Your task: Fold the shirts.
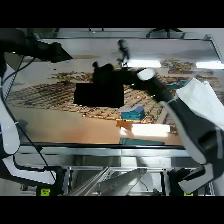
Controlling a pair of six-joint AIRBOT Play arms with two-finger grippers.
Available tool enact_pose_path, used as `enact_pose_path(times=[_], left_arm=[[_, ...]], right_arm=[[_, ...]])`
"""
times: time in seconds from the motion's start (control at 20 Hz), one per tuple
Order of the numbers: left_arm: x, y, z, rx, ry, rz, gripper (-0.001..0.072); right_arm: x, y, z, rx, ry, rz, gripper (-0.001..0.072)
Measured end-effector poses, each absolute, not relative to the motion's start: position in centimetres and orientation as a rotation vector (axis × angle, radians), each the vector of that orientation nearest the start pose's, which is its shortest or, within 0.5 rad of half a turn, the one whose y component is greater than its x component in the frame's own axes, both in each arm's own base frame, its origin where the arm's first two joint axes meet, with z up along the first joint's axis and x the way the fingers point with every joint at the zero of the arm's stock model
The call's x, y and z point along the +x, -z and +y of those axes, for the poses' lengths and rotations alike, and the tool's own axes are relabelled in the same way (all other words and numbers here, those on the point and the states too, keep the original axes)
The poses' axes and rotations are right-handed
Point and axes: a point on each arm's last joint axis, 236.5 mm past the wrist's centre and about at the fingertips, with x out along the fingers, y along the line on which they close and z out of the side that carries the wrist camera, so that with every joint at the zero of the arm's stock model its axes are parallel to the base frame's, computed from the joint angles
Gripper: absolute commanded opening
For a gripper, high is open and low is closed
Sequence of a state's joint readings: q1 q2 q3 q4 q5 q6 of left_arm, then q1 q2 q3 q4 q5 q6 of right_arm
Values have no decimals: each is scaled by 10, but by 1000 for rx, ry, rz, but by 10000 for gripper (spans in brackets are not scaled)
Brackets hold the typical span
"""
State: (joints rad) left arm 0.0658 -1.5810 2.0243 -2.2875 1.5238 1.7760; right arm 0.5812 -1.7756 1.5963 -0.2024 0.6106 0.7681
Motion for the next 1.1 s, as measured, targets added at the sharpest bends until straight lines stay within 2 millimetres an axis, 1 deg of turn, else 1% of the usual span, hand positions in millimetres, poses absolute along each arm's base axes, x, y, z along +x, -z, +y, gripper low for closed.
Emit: enact_pose_path(times=[0.05,0.1,0.15,0.2,0.25,0.3,0.35,0.4,0.45,0.5,0.55,0.6,0.65,0.7,0.75,0.85,0.95,1.0,1.1], left_arm=[[459,-222,-121,-264,658,939,14],[454,-225,-119,-261,658,942,14],[450,-226,-118,-256,662,950,14],[446,-225,-119,-253,667,960,14],[442,-222,-121,-253,671,974,14],[439,-217,-124,-253,678,991,14],[436,-212,-126,-251,684,1007,14],[433,-204,-128,-254,689,1028,14],[431,-197,-129,-259,691,1050,14],[429,-188,-130,-263,692,1072,14],[427,-181,-130,-270,693,1092,14],[425,-174,-130,-279,691,1110,14],[424,-168,-128,-285,690,1125,14],[423,-163,-128,-291,688,1137,14],[423,-158,-127,-298,683,1149,14],[421,-151,-126,-303,683,1164,14],[422,-149,-126,-307,680,1163,14],[422,-148,-126,-309,678,1164,14],[423,-147,-126,-310,677,1163,14]], right_arm=[[443,-91,476,457,-1049,642,434],[438,-75,495,453,-1051,649,434],[438,-64,507,451,-1043,645,434],[441,-62,512,455,-1032,632,434],[447,-67,511,459,-1025,612,413],[453,-75,505,462,-1024,595,265],[459,-87,496,458,-1030,575,226],[467,-103,481,457,-1032,563,232],[474,-115,464,451,-1030,566,304],[478,-122,444,440,-1025,593,406],[481,-124,424,423,-1016,632,408],[484,-122,400,401,-992,685,410],[488,-116,373,375,-951,747,444],[491,-102,348,346,-901,815,525],[493,-85,324,317,-846,886,527],[491,-53,287,289,-747,1019,527],[489,-16,264,280,-672,1127,528],[487,-1,261,287,-653,1170,528],[481,26,262,308,-636,1246,527]])
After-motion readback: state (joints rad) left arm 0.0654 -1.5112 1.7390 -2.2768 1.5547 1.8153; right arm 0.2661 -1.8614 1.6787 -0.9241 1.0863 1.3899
